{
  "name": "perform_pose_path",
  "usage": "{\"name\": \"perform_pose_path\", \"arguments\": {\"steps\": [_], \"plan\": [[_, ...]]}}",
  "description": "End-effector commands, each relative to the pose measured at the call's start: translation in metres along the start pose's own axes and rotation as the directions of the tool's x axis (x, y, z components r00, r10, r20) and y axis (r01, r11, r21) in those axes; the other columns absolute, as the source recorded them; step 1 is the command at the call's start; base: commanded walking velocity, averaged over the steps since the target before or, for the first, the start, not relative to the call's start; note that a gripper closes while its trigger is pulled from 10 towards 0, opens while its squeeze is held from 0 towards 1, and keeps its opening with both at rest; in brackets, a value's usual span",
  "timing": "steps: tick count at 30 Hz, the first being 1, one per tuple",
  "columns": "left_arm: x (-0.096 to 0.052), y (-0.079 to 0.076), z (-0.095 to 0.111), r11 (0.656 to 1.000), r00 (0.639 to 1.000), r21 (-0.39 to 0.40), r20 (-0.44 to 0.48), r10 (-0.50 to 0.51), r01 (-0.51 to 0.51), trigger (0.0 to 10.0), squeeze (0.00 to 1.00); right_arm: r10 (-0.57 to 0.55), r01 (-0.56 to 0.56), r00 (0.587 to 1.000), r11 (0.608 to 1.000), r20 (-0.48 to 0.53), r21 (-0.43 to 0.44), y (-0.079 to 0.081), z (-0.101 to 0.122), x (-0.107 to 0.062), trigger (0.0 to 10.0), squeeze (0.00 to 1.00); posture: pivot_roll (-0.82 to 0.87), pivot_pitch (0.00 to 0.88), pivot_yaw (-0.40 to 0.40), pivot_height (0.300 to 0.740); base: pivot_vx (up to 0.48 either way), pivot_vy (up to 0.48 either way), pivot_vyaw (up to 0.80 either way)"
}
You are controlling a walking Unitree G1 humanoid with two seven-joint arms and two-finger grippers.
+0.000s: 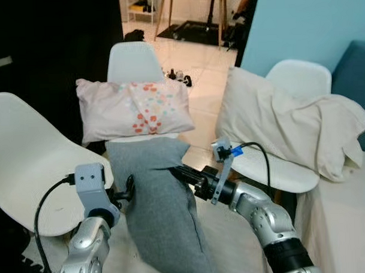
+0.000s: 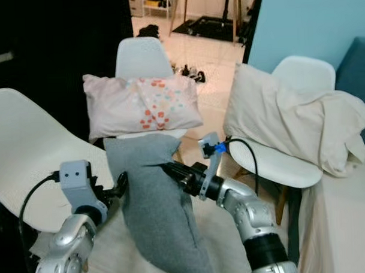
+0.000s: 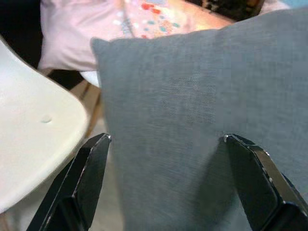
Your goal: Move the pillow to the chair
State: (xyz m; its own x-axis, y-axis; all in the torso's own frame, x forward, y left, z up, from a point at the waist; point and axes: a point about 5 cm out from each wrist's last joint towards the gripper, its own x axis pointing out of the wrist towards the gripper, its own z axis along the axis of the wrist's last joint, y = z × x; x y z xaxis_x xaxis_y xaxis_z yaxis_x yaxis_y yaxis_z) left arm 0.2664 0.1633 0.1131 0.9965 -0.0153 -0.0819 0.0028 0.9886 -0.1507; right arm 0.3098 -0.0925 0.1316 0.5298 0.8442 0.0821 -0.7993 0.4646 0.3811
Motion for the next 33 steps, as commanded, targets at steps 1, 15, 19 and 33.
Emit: {"name": "perform_pose_path", "arguments": {"steps": [1, 15, 19, 33], "plan": [[-0.0012, -0.0001, -0.0023, 1.000, 1.000, 0.019, -0.008, 0.001, -0.001, 10.0, 0.00, 0.026, -0.025, 0.998, 1.000, 0.060, -0.007, 0.0042, 0.0108, 0.0043, 10.0, 0.00, -0.01, 0.000, -0.093, 0.740, 0.000, 0.000, 0.00], [0.0006, -0.0013, -0.0001, 0.998, 1.000, 0.068, 0.000, -0.004, 0.004, 10.0, 0.00, 0.013, -0.013, 0.999, 1.000, 0.050, -0.003, 0.0025, 0.0124, 0.0061, 10.0, 0.00, -0.01, 0.000, -0.094, 0.740, 0.299, 0.000, 0.00], [0.0005, -0.0023, 0.0006, 0.996, 1.000, 0.087, 0.005, -0.009, 0.008, 10.0, 0.00, 0.012, -0.012, 0.999, 1.000, 0.050, -0.002, 0.0023, 0.0127, 0.0063, 10.0, 0.00, -0.02, 0.000, -0.094, 0.740, 0.401, 0.000, 0.00], [0.0002, -0.0038, 0.0017, 0.993, 1.000, 0.116, 0.012, -0.012, 0.011, 10.0, 0.00, 0.005, -0.005, 0.999, 1.000, 0.050, -0.003, 0.0017, 0.0133, 0.0067, 10.0, 0.00, -0.02, 0.000, -0.093, 0.740, 0.455, 0.000, 0.00]]}}
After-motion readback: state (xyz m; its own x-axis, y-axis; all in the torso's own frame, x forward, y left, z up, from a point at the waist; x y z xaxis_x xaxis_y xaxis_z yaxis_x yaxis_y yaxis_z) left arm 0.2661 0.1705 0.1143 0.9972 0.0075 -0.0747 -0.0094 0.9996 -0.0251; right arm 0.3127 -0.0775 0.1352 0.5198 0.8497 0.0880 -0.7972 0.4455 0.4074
